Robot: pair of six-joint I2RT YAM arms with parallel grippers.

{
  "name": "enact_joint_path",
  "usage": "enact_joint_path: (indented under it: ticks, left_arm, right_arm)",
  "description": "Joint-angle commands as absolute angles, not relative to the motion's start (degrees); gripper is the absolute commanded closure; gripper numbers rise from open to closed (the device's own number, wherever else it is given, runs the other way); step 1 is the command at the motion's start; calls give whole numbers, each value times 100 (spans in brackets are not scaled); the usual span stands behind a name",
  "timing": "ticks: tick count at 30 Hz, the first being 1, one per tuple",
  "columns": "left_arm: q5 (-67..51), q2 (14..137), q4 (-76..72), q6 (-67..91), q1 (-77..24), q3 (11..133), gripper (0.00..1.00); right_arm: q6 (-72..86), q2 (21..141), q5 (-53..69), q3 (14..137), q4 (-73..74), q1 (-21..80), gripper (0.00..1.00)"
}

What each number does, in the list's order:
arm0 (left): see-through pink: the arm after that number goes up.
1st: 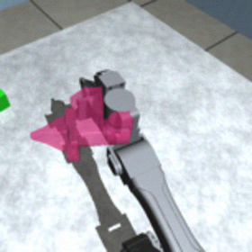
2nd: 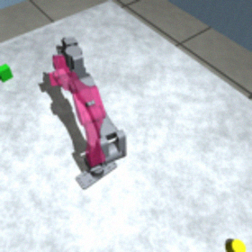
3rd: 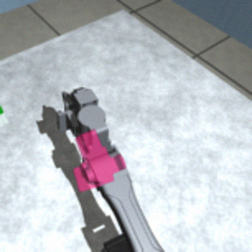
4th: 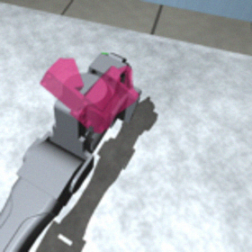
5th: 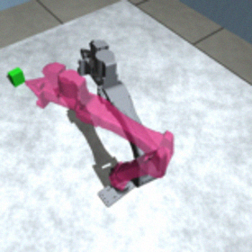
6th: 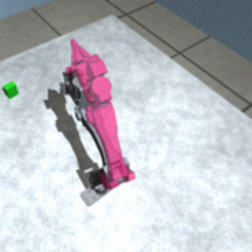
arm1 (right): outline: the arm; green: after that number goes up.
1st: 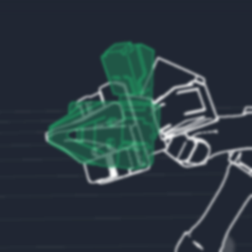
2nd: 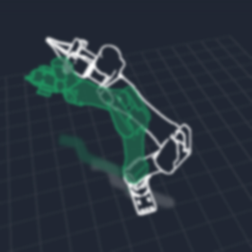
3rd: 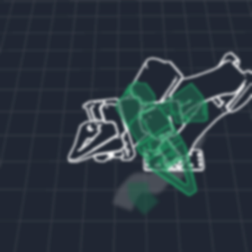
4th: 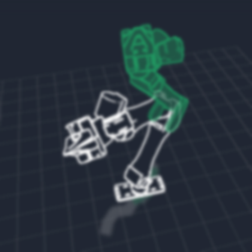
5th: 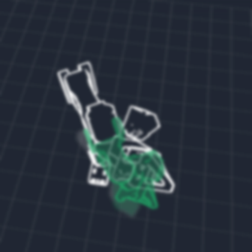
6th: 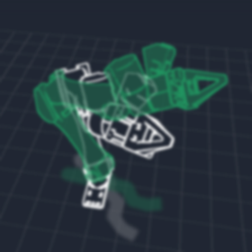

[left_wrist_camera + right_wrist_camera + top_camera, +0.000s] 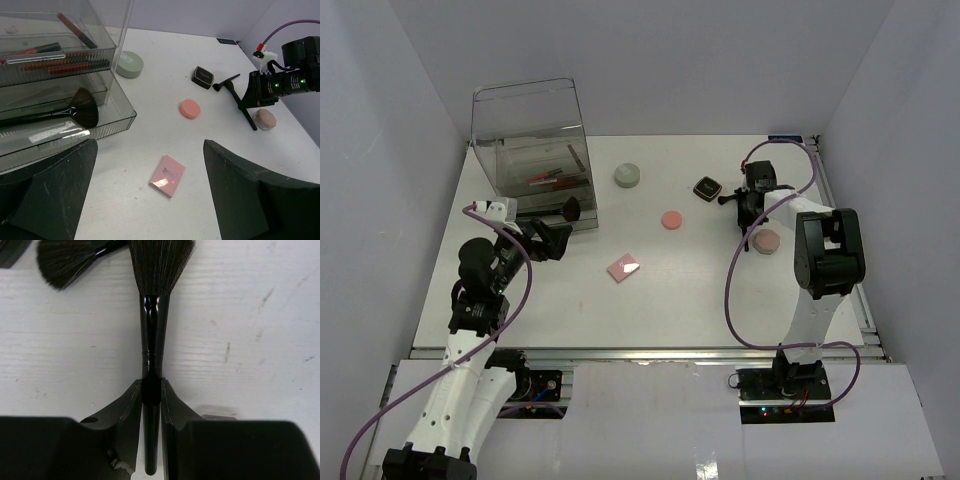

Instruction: Organize the makeup

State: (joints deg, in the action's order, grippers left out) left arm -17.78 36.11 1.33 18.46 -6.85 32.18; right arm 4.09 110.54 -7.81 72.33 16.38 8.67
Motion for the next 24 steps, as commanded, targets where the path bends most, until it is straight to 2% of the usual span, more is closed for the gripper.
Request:
enact_joint_path:
  ticks: [1,6,12,14,18,24]
  left_arm:
    - [-1713,3542,159,1775,-624,3269,2]
    - [-1661,3503,185,1775,-585,3276,2]
    - [-1381,3315,234,1759,-528,3287,2]
    - [-1167,3225,278,1747,-504,3296,2]
    - [-711,3014,337,1743,-433,3287,2]
    - [196,2749,530,1758,-372,3285,2]
  right_arm:
    - [57,10536,-80,6960,1221,1250,92]
    - [-923,9909,313,6727,909,2009,92]
    - [-3288,9420,1414,7187,1282,3255,92]
    - [-4246,9514,1715,7693,1781,3584,92]
    - [-5394,10313,1451,9126,2528,4173,92]
    - [-6101,11992,1145,11678,3197,4795,92]
